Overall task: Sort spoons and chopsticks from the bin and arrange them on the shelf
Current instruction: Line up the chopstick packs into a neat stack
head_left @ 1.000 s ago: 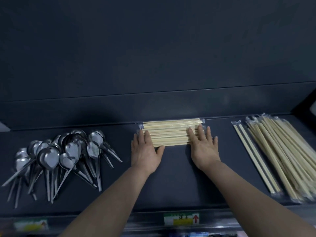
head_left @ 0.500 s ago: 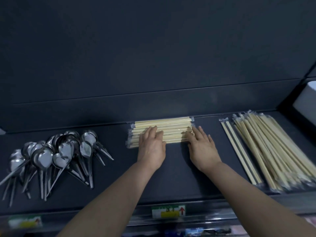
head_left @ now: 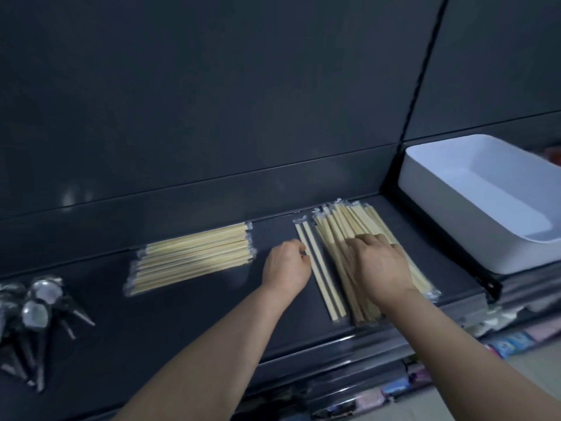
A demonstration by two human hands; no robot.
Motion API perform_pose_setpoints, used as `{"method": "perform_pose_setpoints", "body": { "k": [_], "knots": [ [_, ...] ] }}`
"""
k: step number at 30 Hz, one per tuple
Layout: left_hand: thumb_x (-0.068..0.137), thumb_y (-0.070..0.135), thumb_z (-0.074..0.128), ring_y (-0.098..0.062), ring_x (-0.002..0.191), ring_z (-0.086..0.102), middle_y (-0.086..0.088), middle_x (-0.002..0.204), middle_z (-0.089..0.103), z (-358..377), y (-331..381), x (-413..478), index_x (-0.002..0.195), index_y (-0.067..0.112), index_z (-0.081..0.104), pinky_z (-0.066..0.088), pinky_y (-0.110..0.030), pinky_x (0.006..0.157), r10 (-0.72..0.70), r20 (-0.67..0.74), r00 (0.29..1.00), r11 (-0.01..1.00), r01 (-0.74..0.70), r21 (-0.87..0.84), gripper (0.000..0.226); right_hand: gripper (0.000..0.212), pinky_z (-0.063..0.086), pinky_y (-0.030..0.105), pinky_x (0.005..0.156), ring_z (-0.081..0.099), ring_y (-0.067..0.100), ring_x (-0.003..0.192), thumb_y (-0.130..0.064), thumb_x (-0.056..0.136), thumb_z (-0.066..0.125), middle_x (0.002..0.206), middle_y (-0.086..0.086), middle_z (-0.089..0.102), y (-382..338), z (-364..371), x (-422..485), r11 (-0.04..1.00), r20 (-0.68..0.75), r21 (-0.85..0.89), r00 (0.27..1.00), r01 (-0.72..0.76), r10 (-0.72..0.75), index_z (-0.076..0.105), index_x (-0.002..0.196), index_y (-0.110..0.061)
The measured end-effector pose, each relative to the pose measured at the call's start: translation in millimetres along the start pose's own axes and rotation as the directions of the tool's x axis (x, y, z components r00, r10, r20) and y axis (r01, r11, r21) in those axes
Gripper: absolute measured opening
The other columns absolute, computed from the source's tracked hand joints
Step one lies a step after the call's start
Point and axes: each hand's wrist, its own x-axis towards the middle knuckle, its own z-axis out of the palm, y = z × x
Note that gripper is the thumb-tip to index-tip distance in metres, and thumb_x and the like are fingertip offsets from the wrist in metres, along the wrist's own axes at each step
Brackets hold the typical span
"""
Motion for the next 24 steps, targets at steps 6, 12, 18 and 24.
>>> {"method": "perform_pose_setpoints", "body": {
  "k": [6,12,18,24],
  "knots": [
    [0.090,0.040,0.060,-0.019,0.052,0.051,0.000,0.057,0.049,34.0,46.8,15.9,0.058,0.018,0.040,0.042,-0.029,0.051,-0.203,0.070,0.977,0.978,0.206,-0.027,0.044,0.040,0.038,0.035,0.084,0.046,0.022,0.115,-0.013,0.091,0.046,0.133,-0.005,0.052,53.2,4.4,3.5,0.998,0.019,0.050,0.999,-0.042,0.041,0.055,0.127,-0.028],
    [0.076,0.072,0.058,-0.020,0.062,0.066,-0.002,0.064,0.068,56.7,83.5,25.6,0.071,0.012,0.067,0.048,-0.025,0.053,-0.341,0.098,0.935,0.939,0.333,0.087,0.061,0.045,0.042,0.036,0.095,0.040,0.022,0.125,-0.022,0.090,0.058,0.144,-0.005,0.043,72.7,10.1,3.0,0.978,0.144,0.186,0.981,0.099,-0.127,0.054,0.134,-0.028],
    [0.073,0.042,0.068,-0.020,0.070,0.065,-0.002,0.070,0.062,59.9,88.3,33.4,0.074,0.013,0.059,0.058,-0.035,0.070,-0.401,0.138,0.906,0.899,0.418,-0.133,0.030,0.046,0.043,0.035,0.094,0.039,0.020,0.127,-0.014,0.089,0.056,0.144,-0.005,0.042,83.0,5.5,2.8,0.969,0.139,0.194,0.974,0.151,-0.180,0.054,0.133,-0.028],
    [0.087,0.027,0.063,-0.024,0.085,0.062,-0.009,0.097,0.063,52.3,66.3,31.2,0.107,0.003,0.055,0.052,-0.034,0.074,-0.407,0.147,0.902,0.805,0.430,-0.408,0.032,0.042,0.043,0.034,0.090,0.047,0.020,0.118,-0.005,0.090,0.047,0.130,-0.004,0.056,81.4,1.7,4.6,0.953,0.061,0.274,0.987,0.129,-0.151,0.060,0.124,-0.025]
  ]
}}
